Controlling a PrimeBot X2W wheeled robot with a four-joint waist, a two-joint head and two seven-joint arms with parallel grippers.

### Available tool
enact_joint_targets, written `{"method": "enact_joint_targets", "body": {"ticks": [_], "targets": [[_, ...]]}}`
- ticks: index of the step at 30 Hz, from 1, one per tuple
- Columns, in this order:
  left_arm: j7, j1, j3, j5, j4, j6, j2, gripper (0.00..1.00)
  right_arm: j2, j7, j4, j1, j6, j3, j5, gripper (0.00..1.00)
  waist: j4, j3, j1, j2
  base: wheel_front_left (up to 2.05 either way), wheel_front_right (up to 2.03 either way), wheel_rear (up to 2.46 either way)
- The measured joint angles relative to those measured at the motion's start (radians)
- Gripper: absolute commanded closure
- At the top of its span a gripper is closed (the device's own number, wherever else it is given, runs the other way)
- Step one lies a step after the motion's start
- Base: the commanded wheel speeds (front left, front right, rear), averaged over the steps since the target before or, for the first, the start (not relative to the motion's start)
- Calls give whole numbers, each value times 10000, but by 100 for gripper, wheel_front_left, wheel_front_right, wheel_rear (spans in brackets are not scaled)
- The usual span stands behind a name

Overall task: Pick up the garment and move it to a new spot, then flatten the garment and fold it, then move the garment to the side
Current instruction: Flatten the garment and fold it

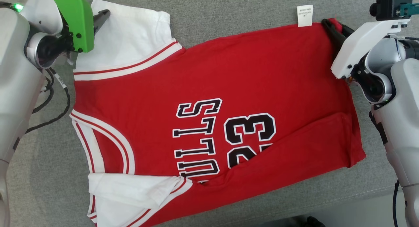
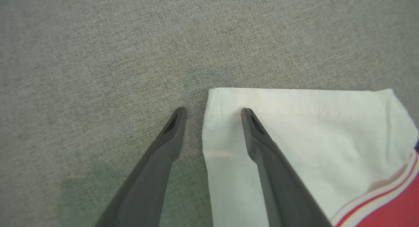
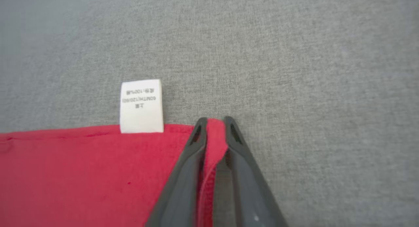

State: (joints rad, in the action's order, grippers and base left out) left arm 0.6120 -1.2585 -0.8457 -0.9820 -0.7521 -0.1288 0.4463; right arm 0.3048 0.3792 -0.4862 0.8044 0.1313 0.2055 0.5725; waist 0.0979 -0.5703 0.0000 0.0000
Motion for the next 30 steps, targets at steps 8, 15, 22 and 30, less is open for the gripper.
{"method": "enact_joint_targets", "body": {"ticks": [8,15,22,30], "targets": [[-608,-11,-435,-211,-253,-6,71,100,-12,-784,-403,-30,2,40,65,100,-102,359,0,0,0,0,0],[-1034,75,-732,-491,-550,-31,303,100,54,-1450,-1220,-252,4,-324,-173,100,-298,943,1,0,0,0,0],[-1216,446,-1022,-1112,-408,-31,213,100,-56,-1762,-1783,-300,2,-121,-274,100,-532,1642,0,0,0,0,0],[-19,1114,-1563,-2428,869,-31,525,100,309,-1697,-2040,-825,2,527,127,100,-734,2566,0,0,0,0,0]]}}
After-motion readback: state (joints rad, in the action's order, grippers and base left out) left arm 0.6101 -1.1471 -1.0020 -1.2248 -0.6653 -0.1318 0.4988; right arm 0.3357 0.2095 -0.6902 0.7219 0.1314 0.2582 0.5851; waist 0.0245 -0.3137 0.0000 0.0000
